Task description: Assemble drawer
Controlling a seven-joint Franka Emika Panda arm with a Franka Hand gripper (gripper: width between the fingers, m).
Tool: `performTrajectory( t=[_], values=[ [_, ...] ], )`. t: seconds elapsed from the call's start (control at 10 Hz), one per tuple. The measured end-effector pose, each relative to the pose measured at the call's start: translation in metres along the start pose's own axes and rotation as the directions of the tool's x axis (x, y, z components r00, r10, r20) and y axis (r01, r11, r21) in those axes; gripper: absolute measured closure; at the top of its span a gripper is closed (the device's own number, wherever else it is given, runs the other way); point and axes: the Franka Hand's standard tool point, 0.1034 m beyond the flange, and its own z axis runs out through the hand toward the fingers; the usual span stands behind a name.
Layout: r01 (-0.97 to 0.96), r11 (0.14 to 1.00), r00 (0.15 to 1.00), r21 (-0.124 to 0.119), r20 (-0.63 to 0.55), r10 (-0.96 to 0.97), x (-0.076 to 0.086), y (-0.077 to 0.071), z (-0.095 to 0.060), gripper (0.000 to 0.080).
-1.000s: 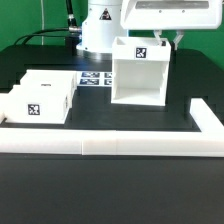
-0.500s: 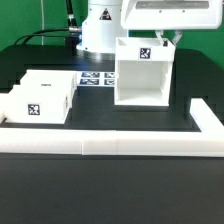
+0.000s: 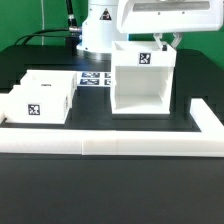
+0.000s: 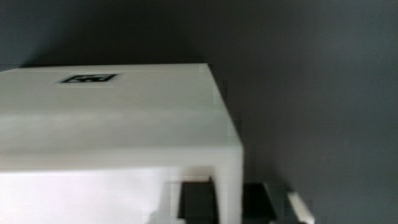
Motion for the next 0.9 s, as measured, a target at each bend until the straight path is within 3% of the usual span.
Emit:
performTrajectory(
  t=[0.2,0.5,0.6,0.9],
  values=[
    [0.017,1.0,0.999,0.006,-0.036,-0.017,0.041,0.012,-0.001,0.0762],
    [0.011,1.0,0.996,0.01,-0.089,-0.01,0.087,0.026,-0.002,0.0762],
    [0.008,1.0,0.994,0.012,-0.113,-0.007,0.098,0.027,-0.003,0.0762],
    [-0.015,1.0,0.994,0.015,-0.112,0.016,0.096,0.025,-0.003,0.0762]
  ],
)
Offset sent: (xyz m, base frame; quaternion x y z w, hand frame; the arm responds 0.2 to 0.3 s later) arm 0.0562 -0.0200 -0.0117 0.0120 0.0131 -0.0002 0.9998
